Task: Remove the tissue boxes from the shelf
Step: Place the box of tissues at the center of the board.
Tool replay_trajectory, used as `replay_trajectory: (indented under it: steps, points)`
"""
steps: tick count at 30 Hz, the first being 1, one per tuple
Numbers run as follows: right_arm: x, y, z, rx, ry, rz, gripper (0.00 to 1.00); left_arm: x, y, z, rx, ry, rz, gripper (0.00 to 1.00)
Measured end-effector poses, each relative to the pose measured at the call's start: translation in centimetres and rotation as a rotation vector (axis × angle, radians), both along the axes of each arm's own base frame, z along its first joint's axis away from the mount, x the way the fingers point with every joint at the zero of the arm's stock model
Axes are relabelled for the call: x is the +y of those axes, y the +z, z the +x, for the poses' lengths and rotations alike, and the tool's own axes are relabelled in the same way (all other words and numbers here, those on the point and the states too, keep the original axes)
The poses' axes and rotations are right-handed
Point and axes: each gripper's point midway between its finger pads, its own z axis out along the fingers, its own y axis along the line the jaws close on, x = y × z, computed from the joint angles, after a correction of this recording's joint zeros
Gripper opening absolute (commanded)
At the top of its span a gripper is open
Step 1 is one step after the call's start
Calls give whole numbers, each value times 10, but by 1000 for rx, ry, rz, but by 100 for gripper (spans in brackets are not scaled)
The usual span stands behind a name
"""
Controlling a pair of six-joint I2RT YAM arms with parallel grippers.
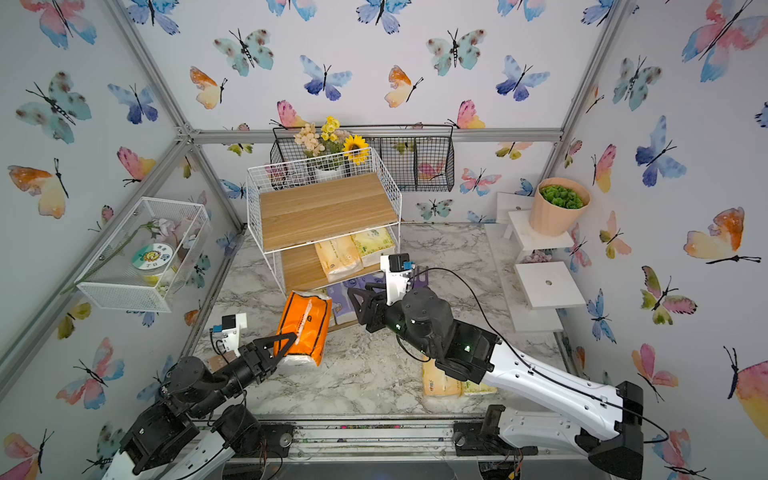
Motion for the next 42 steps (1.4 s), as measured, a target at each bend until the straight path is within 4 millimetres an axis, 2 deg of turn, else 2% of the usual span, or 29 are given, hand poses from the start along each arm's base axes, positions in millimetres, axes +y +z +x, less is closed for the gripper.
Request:
replay_trajectory:
  steps: [9,18,21,28,38,42]
  points:
    - [-8,-10,3,33,-43,-26,52,-11,-63,-5,152,-57,9,30]
    - [-11,-21,7,56,-73,-58,52,-31,-104,5,223,-84,16,30]
    - [-10,-27,9,65,-83,-74,52,-48,-117,-2,237,-144,32,30]
    - [-13,-37,11,88,-106,-106,52,-93,-138,-34,213,-271,117,30]
    - [-24,-36,12,100,-142,-103,52,-135,-164,-17,141,-169,234,28]
    - [-30,-31,10,100,-150,-91,52,-161,-162,-14,107,-145,241,29]
